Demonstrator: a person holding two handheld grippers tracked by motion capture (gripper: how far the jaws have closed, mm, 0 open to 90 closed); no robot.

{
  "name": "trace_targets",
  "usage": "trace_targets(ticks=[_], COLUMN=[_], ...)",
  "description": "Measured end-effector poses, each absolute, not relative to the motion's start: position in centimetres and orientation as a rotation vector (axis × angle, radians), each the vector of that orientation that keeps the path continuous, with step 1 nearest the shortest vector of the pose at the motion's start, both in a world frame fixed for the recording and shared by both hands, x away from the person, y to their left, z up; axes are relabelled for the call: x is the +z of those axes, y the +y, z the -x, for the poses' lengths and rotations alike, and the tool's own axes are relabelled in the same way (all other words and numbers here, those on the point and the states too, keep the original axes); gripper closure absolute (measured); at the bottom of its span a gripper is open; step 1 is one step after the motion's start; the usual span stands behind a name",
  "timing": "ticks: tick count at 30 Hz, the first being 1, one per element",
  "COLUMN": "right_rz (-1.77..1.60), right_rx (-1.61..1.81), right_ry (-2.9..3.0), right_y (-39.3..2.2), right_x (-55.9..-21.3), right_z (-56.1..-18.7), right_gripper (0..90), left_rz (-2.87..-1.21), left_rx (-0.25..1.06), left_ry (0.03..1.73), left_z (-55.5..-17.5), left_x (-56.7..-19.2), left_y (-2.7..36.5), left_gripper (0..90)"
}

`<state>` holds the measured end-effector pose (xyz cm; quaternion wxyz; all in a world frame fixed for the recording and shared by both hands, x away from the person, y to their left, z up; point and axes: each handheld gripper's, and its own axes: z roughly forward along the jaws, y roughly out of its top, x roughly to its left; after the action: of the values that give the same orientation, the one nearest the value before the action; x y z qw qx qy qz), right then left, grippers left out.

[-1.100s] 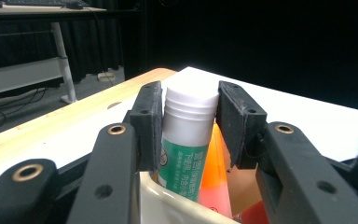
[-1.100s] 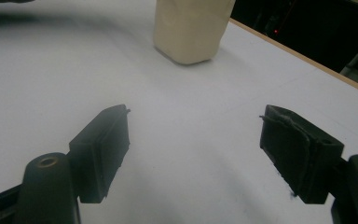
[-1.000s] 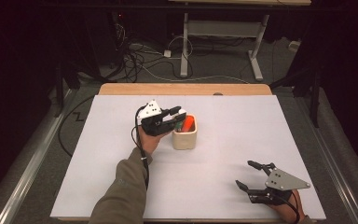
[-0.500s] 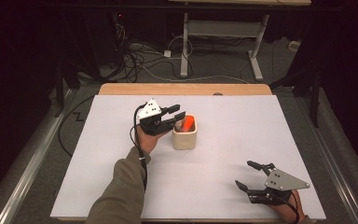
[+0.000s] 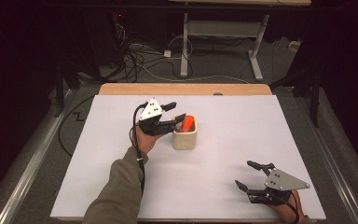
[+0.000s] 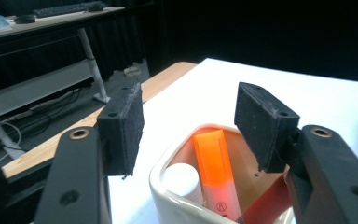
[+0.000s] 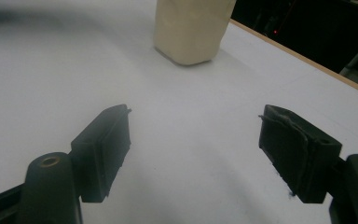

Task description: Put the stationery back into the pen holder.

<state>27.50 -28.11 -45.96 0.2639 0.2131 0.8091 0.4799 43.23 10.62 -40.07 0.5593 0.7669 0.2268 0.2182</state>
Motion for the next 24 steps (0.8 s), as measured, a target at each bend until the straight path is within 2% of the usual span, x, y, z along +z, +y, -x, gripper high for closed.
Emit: trace_targets(ticks=[10,24], right_rz=[-0.577,-0.580], right_rx=[1.291,1.288], right_ry=[2.190,2.190], right_y=[-28.1,-28.0], right_x=[-46.0,-46.1], right_z=[-27.5,-27.6], right_gripper=[25.4,25.4], left_rz=[-1.835,-1.832], left_rx=[0.617,0.668], left_ry=[0.557,0.532], left_z=[-42.4,-40.9], left_x=[-39.6,-39.3], left_y=[10.3,11.2], left_gripper=[20.5,20.4])
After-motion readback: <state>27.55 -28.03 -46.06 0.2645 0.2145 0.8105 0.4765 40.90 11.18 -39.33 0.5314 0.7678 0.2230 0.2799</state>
